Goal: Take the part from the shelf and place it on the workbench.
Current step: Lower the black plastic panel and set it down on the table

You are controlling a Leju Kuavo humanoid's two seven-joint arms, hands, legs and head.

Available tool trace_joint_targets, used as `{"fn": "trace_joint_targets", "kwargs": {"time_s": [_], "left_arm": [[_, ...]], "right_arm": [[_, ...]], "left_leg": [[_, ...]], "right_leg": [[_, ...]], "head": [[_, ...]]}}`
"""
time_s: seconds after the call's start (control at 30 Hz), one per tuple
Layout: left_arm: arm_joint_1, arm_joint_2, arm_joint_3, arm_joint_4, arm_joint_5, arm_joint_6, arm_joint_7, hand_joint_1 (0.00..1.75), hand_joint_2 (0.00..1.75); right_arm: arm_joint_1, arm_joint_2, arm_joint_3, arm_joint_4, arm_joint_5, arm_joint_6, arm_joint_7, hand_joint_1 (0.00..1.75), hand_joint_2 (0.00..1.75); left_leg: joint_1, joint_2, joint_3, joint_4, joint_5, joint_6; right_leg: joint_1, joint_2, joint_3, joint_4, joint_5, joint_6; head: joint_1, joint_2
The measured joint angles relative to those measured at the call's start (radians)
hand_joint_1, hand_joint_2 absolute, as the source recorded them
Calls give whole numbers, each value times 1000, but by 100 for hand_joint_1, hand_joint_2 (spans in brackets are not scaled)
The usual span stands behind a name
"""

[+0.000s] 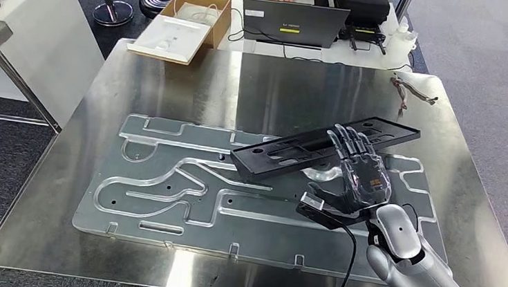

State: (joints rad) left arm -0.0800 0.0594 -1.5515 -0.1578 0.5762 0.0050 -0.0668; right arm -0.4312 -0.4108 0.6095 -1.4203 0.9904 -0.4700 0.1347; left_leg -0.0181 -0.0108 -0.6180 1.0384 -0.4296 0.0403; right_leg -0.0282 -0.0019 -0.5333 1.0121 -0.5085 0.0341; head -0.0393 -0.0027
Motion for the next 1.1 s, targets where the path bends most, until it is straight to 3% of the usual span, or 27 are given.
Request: {"fn": "trace_joint_targets", "kwargs": {"time_s": [0.07,0.1,0.17,0.2,0.23,0.27,0.3,0.37,0.43,0.5,0.57,0.6,0.67,0.7,0.73,0.77,0.83,0.9,0.93,1.03,1.07,1.1], "left_arm": [[-2,0,0,0,-7,0,0,0,0],[-3,0,0,0,-9,0,0,0,0],[-3,0,0,0,-14,-1,0,0,0],[-3,0,0,0,-16,-1,0,0,0],[-3,0,0,0,-19,-2,0,0,0],[-3,0,0,0,-22,-2,0,0,0],[-3,0,0,0,-26,-3,0,0,0],[-4,0,0,0,-31,-3,0,0,0],[-5,0,0,0,-33,-4,0,0,0],[-5,0,0,0,-34,-6,0,0,0],[-4,1,0,0,-34,-6,0,0,0],[-3,1,0,0,-34,-6,-1,0,0],[-4,0,0,0,-34,-7,-1,0,0],[-4,0,0,0,-34,-7,-1,0,0],[-4,1,0,0,-34,-7,-1,0,0],[-4,1,0,0,-34,-7,-1,0,0],[-4,2,0,0,-34,-7,-1,0,0],[-6,2,0,0,-33,-7,-1,0,0],[-7,2,0,0,-32,-6,-1,0,0],[-7,2,0,0,-29,-6,-2,0,0],[-8,2,0,0,-28,-6,-2,0,0],[-8,2,0,0,-26,-6,-2,0,0]], "right_arm": [[-2,0,-1,0,2,0,0,0,0],[-4,0,-2,1,3,0,0,0,0],[-6,0,-2,8,5,0,-2,0,0],[-6,0,-2,13,5,0,-3,0,0],[-5,0,-2,19,5,0,-5,0,0],[-6,0,-2,25,6,0,-6,0,0],[-9,1,-2,32,6,0,-7,0,0],[-20,2,-2,46,7,-1,-10,0,0],[-30,4,-2,60,7,-4,-13,0,0],[-36,6,-2,72,8,-8,-16,0,0],[-41,10,-2,82,8,-11,-19,0,0],[-42,12,-2,86,8,-12,-19,0,0],[-44,15,-2,93,8,-13,-20,0,0],[-44,16,-2,97,8,-13,-20,0,0],[-44,17,-2,100,8,-13,-20,0,0],[-43,18,-2,104,8,-13,-20,0,0],[-44,19,-2,109,8,-14,-21,0,0],[-45,20,-2,111,8,-16,-21,0,0],[-45,20,-2,111,8,-17,-21,0,0],[-36,16,-3,103,8,-22,-22,0,0],[-30,13,-3,98,8,-22,-22,0,0],[-23,8,-3,90,7,-22,-20,0,0]], "left_leg": [[6,2,4,-12,8,9],[9,3,5,-18,13,15],[9,4,3,-21,16,19],[8,4,1,-21,17,19],[8,4,-2,-20,18,19],[8,4,-4,-18,20,18],[8,4,-5,-17,21,16],[7,3,-9,-12,24,11],[6,3,-14,-10,31,0],[7,2,-19,-12,42,-16],[8,2,-29,2,24,-31],[10,2,-41,33,-7,-38],[18,4,-81,152,-98,-51],[21,4,-98,217,-133,-57],[24,4,-104,259,-149,-61],[27,4,-92,266,-144,-65],[32,5,-11,166,-99,-70],[32,3,76,35,-76,-65],[30,2,96,-1,-74,-60],[26,1,88,-14,-60,-36],[26,3,81,-16,-52,-26],[28,5,72,-20,-41,-16]], "right_leg": [[0,1,-5,19,-19,4],[0,1,-19,54,-46,5],[1,1,-73,174,-115,4],[2,1,-99,233,-138,4],[2,1,-113,266,-142,4],[2,1,-111,263,-126,4],[2,1,-88,221,-94,2],[4,1,-19,89,-32,-5],[11,2,15,13,-8,-13],[15,2,9,4,0,-23],[10,-1,0,-3,14,-37],[7,-4,-6,-6,23,-44],[6,-7,-24,-6,38,-52],[6,-8,-35,-4,45,-52],[6,-9,-46,-2,52,-51],[5,-10,-57,2,57,-48],[1,-11,-76,12,65,-41],[-1,-11,-90,21,73,-30],[-1,-11,-93,23,78,-23],[1,-10,-98,21,93,0],[0,-9,-104,27,83,5],[-1,-8,-115,49,56,9]], "head": [[0,0],[0,0],[0,0],[0,0],[0,0],[0,0],[0,0],[0,0],[0,0],[0,0],[0,0],[0,0],[0,0],[0,0],[0,0],[0,0],[0,0],[0,0],[0,0],[0,0],[0,0],[0,0]]}}
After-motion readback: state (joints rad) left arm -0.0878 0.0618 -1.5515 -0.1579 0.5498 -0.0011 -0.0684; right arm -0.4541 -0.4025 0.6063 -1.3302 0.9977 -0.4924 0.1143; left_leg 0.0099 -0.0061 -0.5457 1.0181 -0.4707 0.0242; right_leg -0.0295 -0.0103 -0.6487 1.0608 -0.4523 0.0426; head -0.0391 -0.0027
